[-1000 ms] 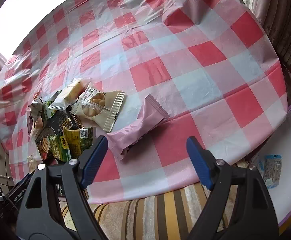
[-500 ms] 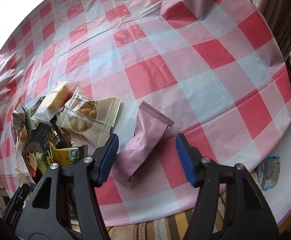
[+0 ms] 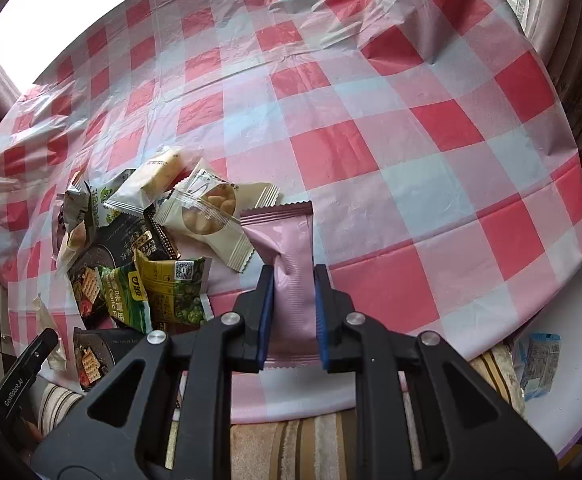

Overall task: Organize snacks
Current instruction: 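Grasp the cream nut bag with the left tool while the right tool grasps a pink bar, then carry the cream bag and pink bar into the box and open both tools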

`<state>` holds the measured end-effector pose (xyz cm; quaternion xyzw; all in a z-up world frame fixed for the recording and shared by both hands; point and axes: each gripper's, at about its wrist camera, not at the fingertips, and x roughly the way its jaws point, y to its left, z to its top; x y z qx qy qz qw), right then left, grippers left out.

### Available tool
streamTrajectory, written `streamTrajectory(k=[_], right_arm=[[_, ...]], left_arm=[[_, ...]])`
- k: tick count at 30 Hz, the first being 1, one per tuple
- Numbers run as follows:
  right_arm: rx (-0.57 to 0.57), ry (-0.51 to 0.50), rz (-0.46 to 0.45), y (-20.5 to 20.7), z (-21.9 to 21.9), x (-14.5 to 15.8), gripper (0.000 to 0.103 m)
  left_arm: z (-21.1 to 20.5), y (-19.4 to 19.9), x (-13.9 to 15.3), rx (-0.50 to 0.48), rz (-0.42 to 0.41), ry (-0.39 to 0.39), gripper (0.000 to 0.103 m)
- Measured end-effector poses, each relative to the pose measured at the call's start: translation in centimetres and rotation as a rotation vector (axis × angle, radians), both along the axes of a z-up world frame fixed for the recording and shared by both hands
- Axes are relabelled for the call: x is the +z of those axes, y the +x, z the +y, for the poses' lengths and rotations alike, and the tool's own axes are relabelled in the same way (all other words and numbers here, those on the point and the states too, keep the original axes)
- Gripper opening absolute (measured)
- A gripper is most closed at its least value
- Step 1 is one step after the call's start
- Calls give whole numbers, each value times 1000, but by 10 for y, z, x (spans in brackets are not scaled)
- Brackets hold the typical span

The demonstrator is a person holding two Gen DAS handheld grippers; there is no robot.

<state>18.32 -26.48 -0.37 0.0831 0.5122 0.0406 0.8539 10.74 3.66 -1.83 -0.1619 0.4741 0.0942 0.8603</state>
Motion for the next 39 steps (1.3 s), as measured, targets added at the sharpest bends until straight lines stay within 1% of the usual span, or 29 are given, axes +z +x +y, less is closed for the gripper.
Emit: streamTrajectory(k=[4,8,13,16,22,28,33,39], right_arm=[[11,18,-21,-14,-8,8,22],[8,17,-49,-28,-23,19,22],[-11,1,-67,-45,-52,27,22],[-36,16,-64,-54,-73,28,22],[-91,40,-73,-69,-113,30,22],[-181,69,-73,-84,-161,26,22],[-260,96,-59,-96,-201,14,22],[-345,117,-37,-109,-243,-4,22]], left_arm=[[-6,-7,15,-5,-40,19,46],[-18,-12,29,-34,-80,-9,46],[-51,-11,43,-119,-104,-9,46],[-73,-10,50,-167,-113,-2,46],[-114,-7,56,-264,-103,8,46],[-157,-4,63,-359,-93,19,46],[-208,1,63,-468,-74,31,46],[-280,0,58,-623,-51,31,46]])
